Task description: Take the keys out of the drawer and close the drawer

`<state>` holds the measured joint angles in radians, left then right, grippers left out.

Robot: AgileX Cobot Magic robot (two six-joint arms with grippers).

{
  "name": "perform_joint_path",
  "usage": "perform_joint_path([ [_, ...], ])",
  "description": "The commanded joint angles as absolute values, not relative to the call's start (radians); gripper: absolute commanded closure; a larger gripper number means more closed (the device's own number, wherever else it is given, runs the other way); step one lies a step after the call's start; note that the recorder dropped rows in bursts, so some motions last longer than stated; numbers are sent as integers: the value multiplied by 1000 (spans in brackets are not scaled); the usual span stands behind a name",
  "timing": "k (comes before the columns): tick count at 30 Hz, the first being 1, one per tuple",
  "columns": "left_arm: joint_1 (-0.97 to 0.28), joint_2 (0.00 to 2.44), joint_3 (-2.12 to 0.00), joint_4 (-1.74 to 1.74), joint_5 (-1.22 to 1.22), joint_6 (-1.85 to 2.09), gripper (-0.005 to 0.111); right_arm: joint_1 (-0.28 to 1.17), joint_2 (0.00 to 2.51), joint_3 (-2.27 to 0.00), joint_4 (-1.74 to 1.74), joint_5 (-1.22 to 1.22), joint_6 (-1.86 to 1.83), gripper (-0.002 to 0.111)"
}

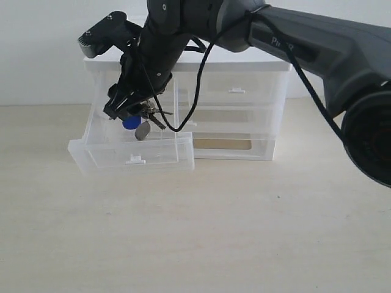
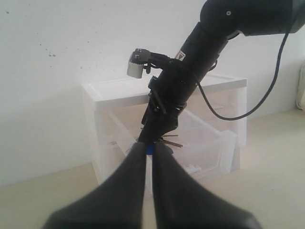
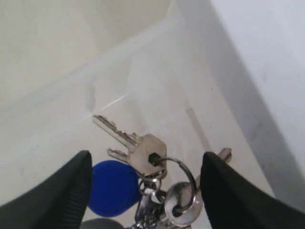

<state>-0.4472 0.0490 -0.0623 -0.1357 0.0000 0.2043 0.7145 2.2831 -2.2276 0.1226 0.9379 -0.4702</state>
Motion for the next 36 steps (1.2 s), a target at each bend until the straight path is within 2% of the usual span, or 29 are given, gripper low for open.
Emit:
perform_joint_path([
  [1,-452,53,-58,-146,0,194,102,707,2304,-2223,161,966,-478,50],
  [5,-452,53,-58,-146,0,194,102,709,2304,-2223,264,1040,-619,61],
  [16,-452,53,-58,-146,0,194,102,707,2304,-2248,326,1186,-619,61],
  [25,-452,53,-58,-146,0,194,102,707,2304,-2261,115,1155,-529,62],
  [27,-452,53,-58,-146,0,194,102,707,2304,-2261,121,1144,-542,69],
  [28,-452,53,-58,-146,0,194,102,707,2306,-2261,126,1139,-558,76],
  [31,-452,53,-58,-146,0,194,102,707,2313,-2261,128,1120,-602,105],
  [32,-452,53,-58,-146,0,194,102,707,2313,-2261,126,1109,-606,108],
  [36,-452,53,-58,-146,0,194,102,707,2311,-2261,121,1067,-599,108],
])
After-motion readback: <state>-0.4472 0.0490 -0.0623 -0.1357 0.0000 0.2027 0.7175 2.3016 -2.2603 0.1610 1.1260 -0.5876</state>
